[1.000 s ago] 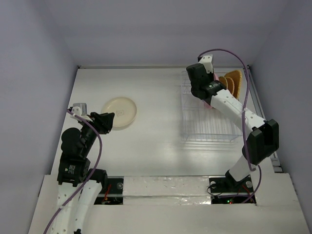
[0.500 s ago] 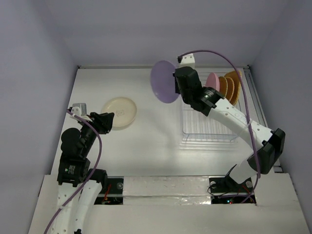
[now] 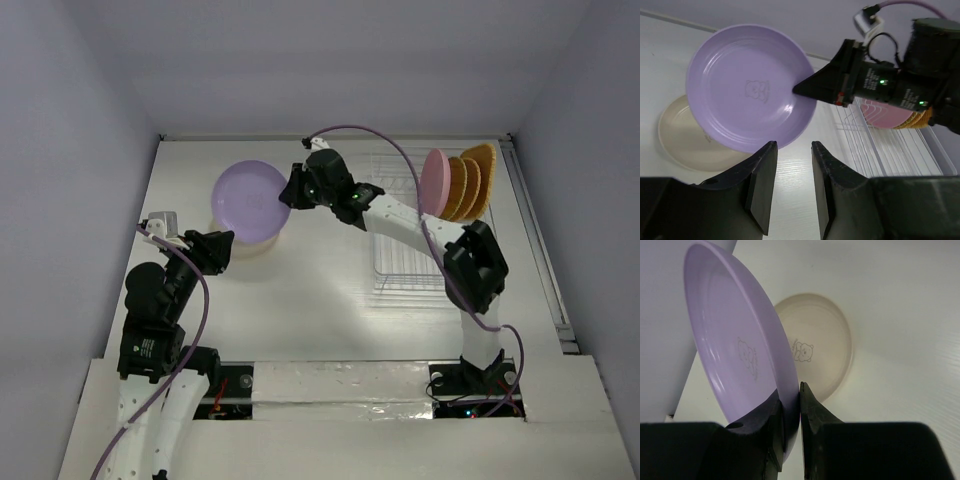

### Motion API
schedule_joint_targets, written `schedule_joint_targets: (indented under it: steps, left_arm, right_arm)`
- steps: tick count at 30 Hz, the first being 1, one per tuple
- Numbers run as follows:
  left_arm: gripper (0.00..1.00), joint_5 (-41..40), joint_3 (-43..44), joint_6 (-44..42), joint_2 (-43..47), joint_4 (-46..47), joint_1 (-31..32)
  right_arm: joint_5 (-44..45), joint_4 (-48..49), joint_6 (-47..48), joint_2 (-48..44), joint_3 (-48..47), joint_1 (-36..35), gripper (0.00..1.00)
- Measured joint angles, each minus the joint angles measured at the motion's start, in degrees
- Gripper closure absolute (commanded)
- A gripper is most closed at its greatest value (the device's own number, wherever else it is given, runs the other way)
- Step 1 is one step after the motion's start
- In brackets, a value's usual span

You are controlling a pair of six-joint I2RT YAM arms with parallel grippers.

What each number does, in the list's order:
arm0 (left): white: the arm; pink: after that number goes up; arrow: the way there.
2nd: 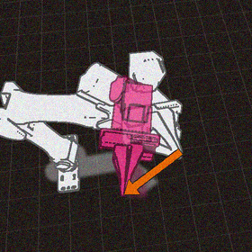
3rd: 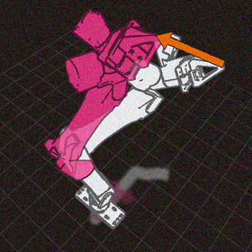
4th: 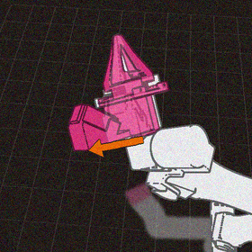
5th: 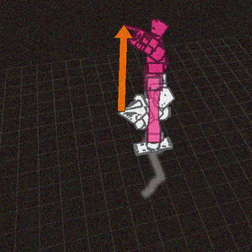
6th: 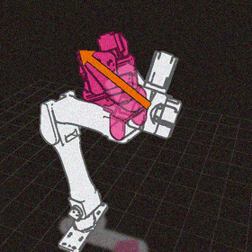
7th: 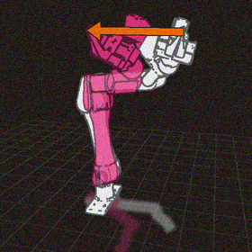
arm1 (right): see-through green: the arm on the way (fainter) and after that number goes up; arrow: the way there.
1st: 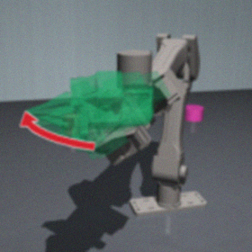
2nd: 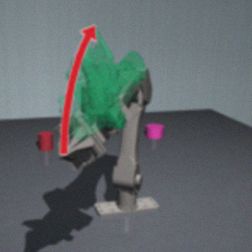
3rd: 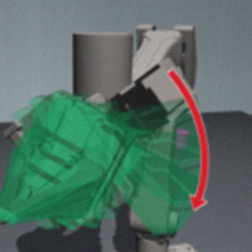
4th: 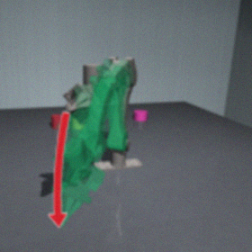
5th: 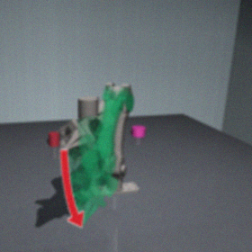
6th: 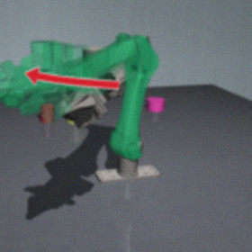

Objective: Unload the plates from the dish rack

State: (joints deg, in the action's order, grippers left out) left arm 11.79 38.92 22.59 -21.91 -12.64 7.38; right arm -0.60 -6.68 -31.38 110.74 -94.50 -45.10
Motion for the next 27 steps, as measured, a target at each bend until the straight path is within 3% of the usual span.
schedule_joint_targets:
  steps: [11, 27]
  left_arm:
    - [0.69, 0.0, 0.0, 0.0, 0.0, 0.0, 0.0]
    - [0.69, 0.0, 0.0, 0.0, 0.0, 0.0, 0.0]
  right_arm:
    - [-4.4, 2.1, -10.3, 13.5, -6.5, 0.0, 0.96]
    - [-7.0, 2.8, -15.2, 20.5, -9.0, -0.2, 0.78]
